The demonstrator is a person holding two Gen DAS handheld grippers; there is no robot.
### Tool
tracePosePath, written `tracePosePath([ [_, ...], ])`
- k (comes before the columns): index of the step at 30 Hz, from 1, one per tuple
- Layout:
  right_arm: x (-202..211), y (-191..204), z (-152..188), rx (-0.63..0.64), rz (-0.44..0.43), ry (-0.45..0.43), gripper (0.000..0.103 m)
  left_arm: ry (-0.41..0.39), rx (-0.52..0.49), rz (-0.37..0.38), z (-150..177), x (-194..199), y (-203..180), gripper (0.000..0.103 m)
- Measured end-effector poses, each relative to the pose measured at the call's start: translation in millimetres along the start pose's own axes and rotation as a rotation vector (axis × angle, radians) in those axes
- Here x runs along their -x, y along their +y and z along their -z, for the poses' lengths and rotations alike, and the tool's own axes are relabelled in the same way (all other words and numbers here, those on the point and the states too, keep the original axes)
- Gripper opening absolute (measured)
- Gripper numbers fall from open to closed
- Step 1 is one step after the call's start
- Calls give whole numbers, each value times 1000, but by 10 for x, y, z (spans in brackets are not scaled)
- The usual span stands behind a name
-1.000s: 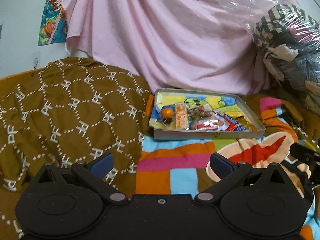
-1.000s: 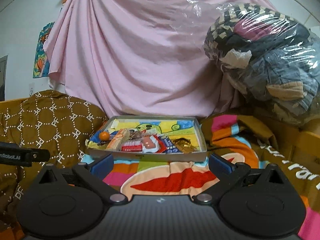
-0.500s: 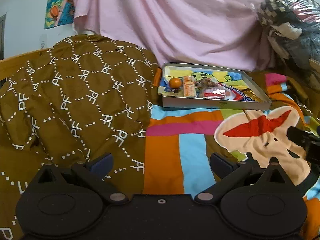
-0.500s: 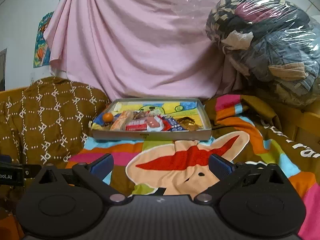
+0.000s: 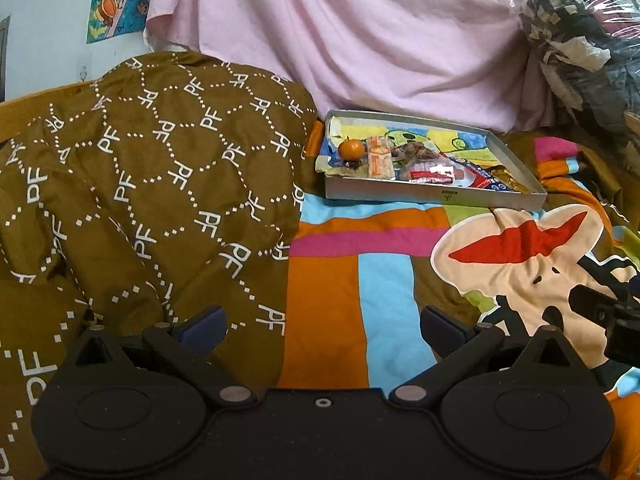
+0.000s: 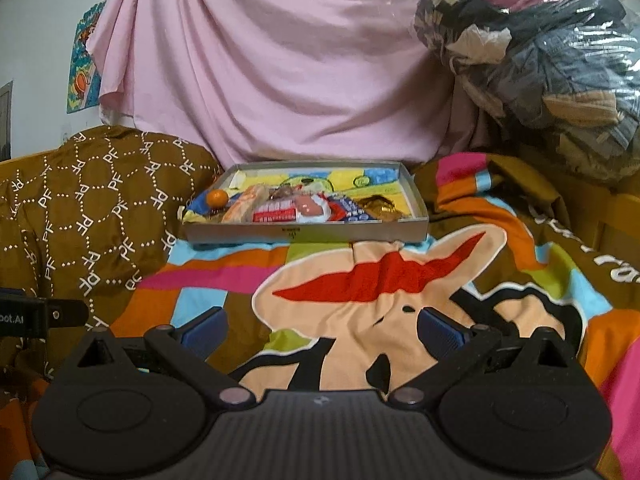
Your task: Organize snacks
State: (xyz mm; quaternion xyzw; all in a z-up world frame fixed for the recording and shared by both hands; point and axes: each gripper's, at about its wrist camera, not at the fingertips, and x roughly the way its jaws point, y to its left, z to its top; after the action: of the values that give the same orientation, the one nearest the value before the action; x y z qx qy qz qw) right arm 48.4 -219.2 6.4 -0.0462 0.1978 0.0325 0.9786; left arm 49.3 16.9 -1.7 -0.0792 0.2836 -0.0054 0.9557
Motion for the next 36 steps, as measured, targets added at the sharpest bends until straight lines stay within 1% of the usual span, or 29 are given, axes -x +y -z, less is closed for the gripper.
tracePosePath([
  [9, -23, 5, 19, -7, -6, 14, 103, 18, 10, 11, 24, -38, 2, 102],
  [36, -31, 14, 24, -3, -13, 20, 103, 26, 6, 12, 32, -61, -6, 102],
])
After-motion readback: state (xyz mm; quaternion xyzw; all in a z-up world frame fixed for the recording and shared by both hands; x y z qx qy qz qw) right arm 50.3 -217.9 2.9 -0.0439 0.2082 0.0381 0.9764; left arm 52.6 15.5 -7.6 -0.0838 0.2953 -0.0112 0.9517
